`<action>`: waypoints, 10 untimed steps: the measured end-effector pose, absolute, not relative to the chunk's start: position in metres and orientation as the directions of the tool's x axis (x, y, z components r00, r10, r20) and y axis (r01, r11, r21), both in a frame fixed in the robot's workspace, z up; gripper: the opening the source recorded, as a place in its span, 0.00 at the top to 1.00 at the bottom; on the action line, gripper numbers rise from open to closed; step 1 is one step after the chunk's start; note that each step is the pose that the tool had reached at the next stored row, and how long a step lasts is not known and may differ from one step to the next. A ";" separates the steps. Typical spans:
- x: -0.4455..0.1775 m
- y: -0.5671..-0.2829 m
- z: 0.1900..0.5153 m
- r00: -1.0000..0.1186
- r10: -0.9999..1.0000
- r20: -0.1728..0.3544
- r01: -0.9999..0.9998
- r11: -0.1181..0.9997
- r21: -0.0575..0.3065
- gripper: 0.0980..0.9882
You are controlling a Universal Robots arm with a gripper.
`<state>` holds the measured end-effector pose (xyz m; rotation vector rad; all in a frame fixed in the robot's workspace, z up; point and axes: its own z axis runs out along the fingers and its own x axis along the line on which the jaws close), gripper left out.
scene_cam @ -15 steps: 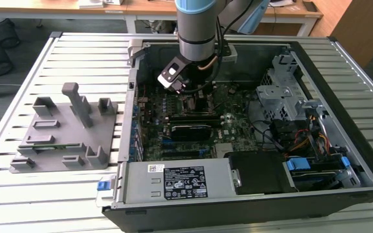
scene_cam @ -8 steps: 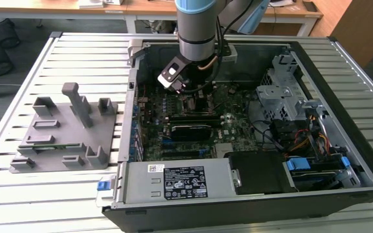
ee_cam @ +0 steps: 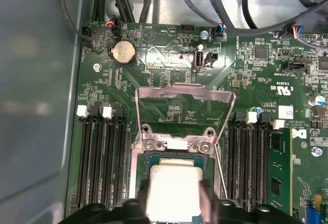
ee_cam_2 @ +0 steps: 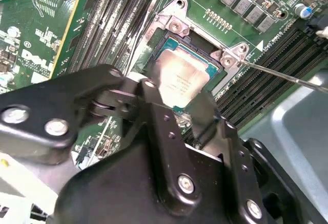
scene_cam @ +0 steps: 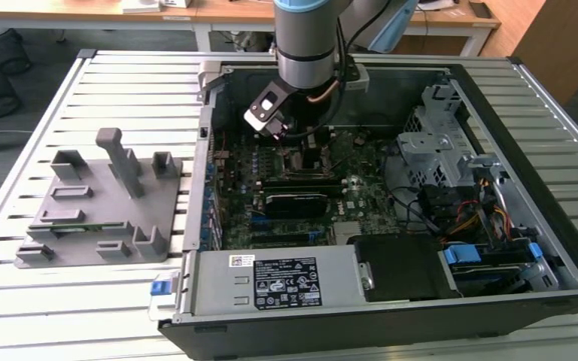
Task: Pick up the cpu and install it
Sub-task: 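Place the cpu into insertion slot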
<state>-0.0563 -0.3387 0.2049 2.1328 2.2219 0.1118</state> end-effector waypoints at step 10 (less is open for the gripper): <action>-0.056 -0.339 0.210 -0.041 0.999 0.007 0.995 0.040 0.088 0.97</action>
